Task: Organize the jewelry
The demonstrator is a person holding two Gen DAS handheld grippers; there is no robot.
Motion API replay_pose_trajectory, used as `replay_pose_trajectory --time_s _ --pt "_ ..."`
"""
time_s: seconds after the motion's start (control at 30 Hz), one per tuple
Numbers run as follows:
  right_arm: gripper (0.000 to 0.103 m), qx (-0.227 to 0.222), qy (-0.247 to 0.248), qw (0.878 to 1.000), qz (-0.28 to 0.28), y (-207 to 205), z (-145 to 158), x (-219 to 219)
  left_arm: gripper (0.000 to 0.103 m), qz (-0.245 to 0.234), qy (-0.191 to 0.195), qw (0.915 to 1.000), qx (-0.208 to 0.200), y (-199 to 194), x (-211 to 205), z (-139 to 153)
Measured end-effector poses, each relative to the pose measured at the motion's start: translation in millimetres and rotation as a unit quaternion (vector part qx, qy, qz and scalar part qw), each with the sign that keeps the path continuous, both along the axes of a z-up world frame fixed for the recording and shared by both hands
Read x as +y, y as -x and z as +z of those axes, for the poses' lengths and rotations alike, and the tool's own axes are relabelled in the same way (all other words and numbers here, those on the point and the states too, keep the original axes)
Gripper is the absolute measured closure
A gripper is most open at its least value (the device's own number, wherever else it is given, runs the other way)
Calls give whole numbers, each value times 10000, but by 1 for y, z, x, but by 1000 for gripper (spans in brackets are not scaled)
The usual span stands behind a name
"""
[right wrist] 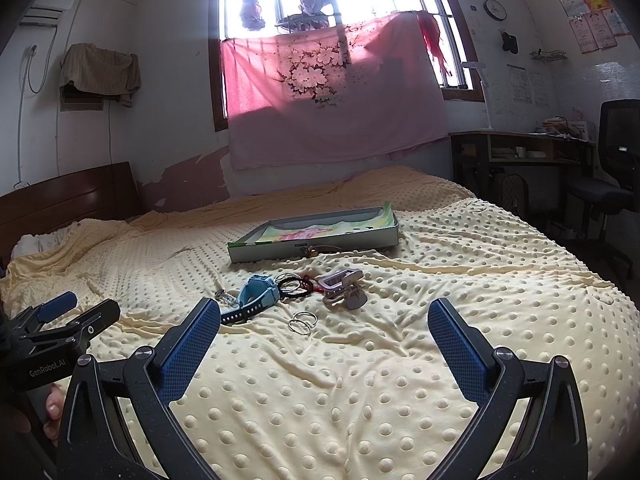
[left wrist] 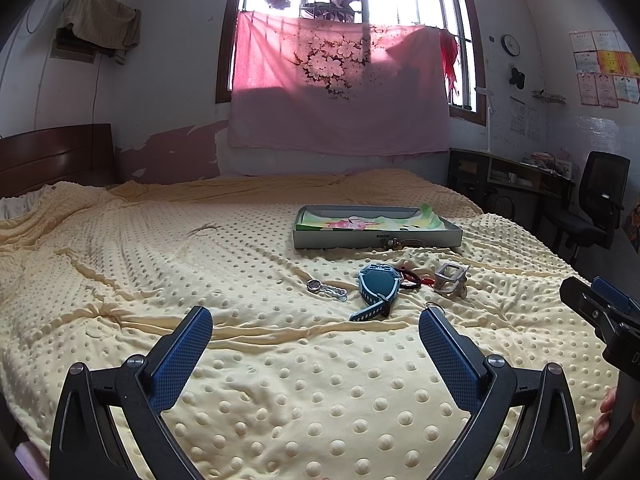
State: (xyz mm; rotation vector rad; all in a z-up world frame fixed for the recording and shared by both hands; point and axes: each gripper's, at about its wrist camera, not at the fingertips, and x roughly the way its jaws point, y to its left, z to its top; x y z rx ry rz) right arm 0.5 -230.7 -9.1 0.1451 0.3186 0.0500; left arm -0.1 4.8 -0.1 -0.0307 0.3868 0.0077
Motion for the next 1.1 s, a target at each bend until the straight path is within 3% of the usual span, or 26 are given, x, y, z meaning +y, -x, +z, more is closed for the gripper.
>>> replay_pose_trajectory --time_s 1.1 --pt "1 82 -130 9999 11 -5 -4 -1 0 -67 33 9999 67 -1 -5 -3"
